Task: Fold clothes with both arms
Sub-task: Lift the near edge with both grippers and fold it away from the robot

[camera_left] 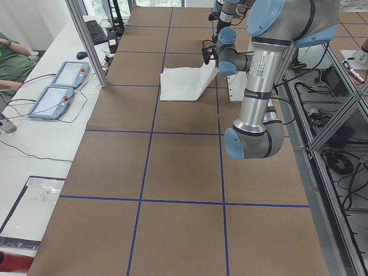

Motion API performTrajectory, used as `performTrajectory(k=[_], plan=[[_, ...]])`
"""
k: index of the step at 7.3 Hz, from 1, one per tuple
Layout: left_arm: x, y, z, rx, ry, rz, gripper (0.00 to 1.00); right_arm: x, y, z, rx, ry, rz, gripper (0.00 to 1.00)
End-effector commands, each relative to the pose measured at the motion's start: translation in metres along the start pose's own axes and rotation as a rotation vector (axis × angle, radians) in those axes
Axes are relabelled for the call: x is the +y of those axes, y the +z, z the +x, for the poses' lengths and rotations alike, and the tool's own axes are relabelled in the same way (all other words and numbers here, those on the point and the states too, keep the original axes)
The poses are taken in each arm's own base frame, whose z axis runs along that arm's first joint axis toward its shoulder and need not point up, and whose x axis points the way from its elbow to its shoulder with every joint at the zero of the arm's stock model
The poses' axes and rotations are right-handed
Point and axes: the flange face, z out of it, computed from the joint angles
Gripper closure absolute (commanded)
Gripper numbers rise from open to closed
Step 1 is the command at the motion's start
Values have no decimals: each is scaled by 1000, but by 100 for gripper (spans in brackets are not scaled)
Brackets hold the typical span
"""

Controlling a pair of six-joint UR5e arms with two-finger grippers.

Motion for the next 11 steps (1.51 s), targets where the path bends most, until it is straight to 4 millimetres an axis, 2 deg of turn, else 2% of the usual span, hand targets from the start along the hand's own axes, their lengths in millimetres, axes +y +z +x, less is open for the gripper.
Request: performTrajectory(k=[1, 2, 3, 5, 6, 7, 8, 11], plan=[[-66, 35, 11, -58, 10, 103, 100, -39, 52, -44, -20, -128, 91, 100], [-88, 46, 15, -80, 63, 131, 100, -56, 79, -59, -30, -154, 118, 100], [-109, 54, 8, -109, 75, 157, 100, -72, 103, -72, -31, -193, 145, 100], [-156, 100, 3, -191, 115, 191, 100, -87, 146, -124, 18, -241, 199, 100], [-178, 118, -6, -196, 120, 206, 100, -95, 160, -138, 34, -247, 207, 100], [-196, 128, -15, -203, 135, 218, 100, -102, 171, -147, 32, -254, 209, 100], [-208, 130, -12, -212, 143, 230, 100, -111, 174, -158, 33, -268, 216, 100], [-223, 123, -7, -209, 144, 252, 100, -132, 182, -182, 63, -279, 226, 100]])
